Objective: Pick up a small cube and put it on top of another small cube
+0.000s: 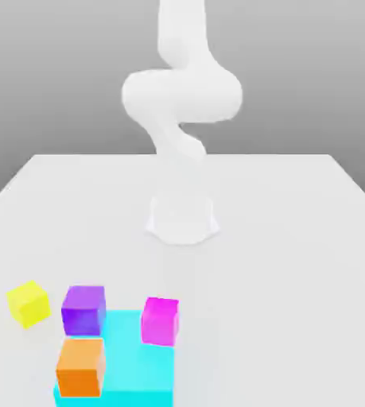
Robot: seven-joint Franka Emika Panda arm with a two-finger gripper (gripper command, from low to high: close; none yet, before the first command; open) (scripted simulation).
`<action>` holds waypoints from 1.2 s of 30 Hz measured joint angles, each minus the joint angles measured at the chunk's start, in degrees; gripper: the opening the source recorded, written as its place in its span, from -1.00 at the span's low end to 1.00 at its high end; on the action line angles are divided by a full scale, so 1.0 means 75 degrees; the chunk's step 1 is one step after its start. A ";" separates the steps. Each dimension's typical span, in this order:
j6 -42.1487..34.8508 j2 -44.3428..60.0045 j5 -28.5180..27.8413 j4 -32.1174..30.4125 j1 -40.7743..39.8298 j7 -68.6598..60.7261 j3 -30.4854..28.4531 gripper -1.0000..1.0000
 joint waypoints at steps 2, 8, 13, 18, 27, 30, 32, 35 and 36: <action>0.0308 0.0590 0.0122 -0.0241 -0.0098 -0.0089 -0.0353 0.00; 0.1182 0.2264 0.0485 -0.0925 -0.0405 -0.0349 -0.1332 0.00; 0.1900 0.3659 0.0840 -0.1489 -0.0778 -0.0605 -0.2016 0.00; 0.2624 0.5041 0.1114 -0.2055 -0.1371 -0.0801 -0.2610 0.00; 0.3994 0.7238 0.2163 -0.2409 -0.2407 -0.1594 -0.2322 0.00; 0.4479 0.7884 0.2849 -0.2261 -0.3035 -0.2113 -0.1546 0.00; 0.4591 0.8031 0.2991 -0.2228 -0.3193 -0.2221 -0.1356 -1.00; 0.4586 0.8031 0.2980 -0.2228 -0.3195 -0.2210 -0.1355 -1.00; 0.4584 0.8030 0.2975 -0.2228 -0.3195 -0.2205 -0.1354 -1.00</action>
